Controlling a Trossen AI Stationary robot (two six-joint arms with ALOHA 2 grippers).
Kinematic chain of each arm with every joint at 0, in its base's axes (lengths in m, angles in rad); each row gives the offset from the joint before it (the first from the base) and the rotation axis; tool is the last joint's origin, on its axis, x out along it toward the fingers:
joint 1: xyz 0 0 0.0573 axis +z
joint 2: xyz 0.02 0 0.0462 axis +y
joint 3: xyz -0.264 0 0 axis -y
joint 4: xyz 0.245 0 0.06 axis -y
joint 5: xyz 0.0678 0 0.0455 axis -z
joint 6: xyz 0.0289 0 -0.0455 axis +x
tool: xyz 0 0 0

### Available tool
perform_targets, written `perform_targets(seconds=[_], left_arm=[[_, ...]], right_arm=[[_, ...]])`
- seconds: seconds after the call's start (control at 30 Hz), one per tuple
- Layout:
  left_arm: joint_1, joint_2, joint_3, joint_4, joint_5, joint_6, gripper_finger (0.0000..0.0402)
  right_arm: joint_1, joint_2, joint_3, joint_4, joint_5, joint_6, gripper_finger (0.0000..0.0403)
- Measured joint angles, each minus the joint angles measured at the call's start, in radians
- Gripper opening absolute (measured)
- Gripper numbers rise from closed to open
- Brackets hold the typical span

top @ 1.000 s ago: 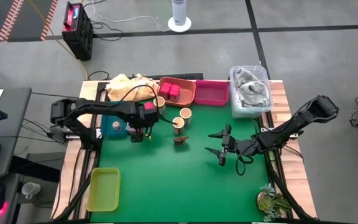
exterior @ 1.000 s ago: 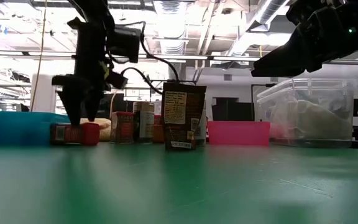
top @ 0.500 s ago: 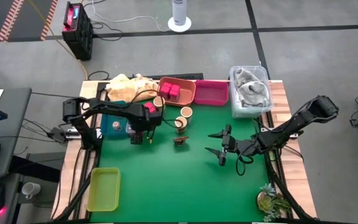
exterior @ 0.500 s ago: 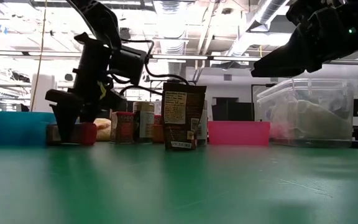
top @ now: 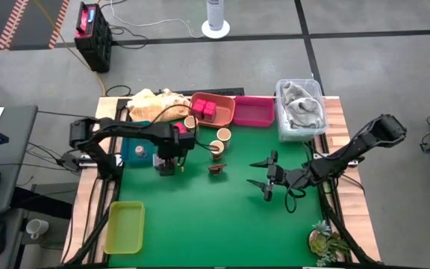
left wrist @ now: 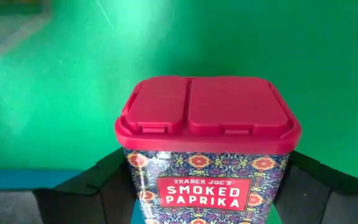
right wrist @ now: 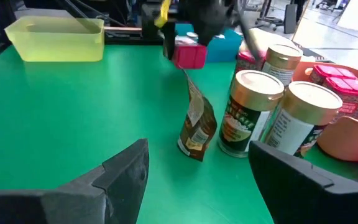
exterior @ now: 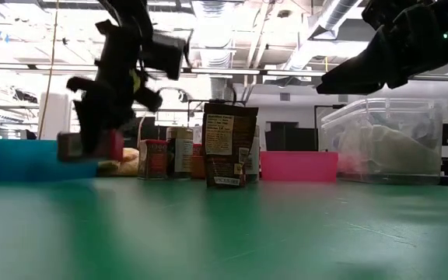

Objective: Sort spices by type
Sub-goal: Put the left red seasoning can into the orange bin

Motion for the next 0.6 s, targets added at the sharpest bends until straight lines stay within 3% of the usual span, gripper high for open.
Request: perform_targets(seconds=[0.17,0.3,0.6], left_arm=[[-0.057,-0.128,0.02,0.047,0.001,-0.081,0.028],[-0.132,-0.222,-0.01,0.214,-0.007,-0.14,0.028],[-0.304,-0.231,-0.077,0.563,-0.091,-0.157,0.0294]], right_arm=[[0.02,0.001,0.006,-0.003,-0.001,-0.019,0.0301],[0.035,0.04,0.063,-0.002,-0.005,-0.032,0.0301],[0.026,0.358,0.319,-0.002,-0.006,-0.135,0.0301]])
